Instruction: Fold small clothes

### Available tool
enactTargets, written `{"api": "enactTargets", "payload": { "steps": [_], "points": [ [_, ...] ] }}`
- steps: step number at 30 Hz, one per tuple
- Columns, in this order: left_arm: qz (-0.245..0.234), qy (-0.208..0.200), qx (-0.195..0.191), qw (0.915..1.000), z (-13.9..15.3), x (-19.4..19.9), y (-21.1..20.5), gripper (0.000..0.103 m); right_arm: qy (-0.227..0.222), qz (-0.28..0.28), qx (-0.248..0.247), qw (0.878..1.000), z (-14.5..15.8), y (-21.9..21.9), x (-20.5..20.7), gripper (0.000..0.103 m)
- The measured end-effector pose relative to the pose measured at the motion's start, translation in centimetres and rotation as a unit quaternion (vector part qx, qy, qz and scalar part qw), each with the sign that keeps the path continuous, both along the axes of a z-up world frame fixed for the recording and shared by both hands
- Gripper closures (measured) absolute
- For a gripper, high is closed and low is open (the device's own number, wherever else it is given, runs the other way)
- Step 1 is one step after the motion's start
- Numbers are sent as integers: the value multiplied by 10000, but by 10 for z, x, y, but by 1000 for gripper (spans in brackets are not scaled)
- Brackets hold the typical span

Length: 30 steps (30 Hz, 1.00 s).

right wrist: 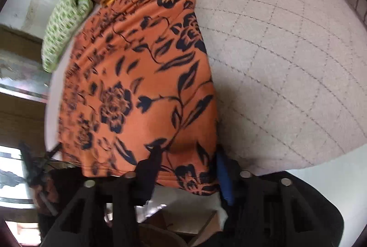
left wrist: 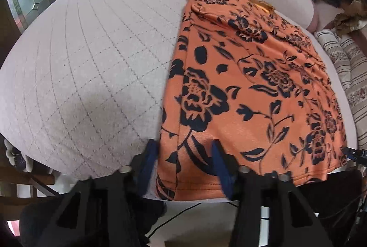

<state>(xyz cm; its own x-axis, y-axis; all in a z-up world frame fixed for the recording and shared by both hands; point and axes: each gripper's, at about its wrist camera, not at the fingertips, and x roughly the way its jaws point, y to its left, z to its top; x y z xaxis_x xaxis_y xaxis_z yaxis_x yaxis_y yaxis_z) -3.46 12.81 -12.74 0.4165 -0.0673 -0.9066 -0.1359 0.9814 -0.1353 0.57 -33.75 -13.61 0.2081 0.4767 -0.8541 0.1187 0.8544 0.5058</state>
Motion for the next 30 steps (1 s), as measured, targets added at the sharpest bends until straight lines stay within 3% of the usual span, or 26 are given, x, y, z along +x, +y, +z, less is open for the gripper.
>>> {"api": "enactTargets", "payload": {
  "steps": [3, 5, 8, 9, 10, 13, 14, 18, 20, 22, 25, 28, 30],
  "points": [
    [107, 51, -70, 9999, 2, 0, 2, 70, 53, -233, 36, 9997, -6, -5, -2, 54],
    [86, 77, 9, 9999, 2, 0, 4, 78, 12, -280, 219, 9994, -7, -4, -3, 34],
    [6, 155, 134, 9998, 2, -2, 0, 95, -139, -119, 123, 9998, -6, 5, -4, 28],
    [9, 173, 186, 9997, 3, -1, -3, 96, -176, -71, 43, 9998, -5, 9, -4, 28],
    [24, 182, 213, 9996, 3, 0, -4, 96, -184, -77, 12, 9998, -5, 10, -4, 32],
    [96, 125, 25, 9999, 10, -1, -2, 97, -151, -138, -90, 9998, -4, 1, -5, 96],
    [121, 53, -23, 9999, 15, -3, 0, 97, -112, -210, 161, 9996, -4, -5, -7, 96],
    [277, -281, -201, 9990, 44, -20, 5, 97, -524, -341, 278, 9977, 29, -13, -24, 96],
    [376, -203, -294, 9987, 39, -23, 5, 97, -659, -432, 276, 9965, 41, -17, -31, 95],
    [390, 8, -265, 9989, 24, -19, 4, 97, -550, -494, 283, 9969, 34, -18, -27, 91],
    [591, 289, -257, 9975, 3, -12, 12, 96, -322, -591, 519, 9964, 21, -14, -20, 90],
    [736, 275, -345, 9963, -1, -14, 20, 84, -270, -611, 511, 9965, 18, -6, -17, 88],
    [658, 340, -350, 9966, -2, -14, 20, 57, -181, -657, 485, 9965, 11, -4, -15, 82]
  ]
}}
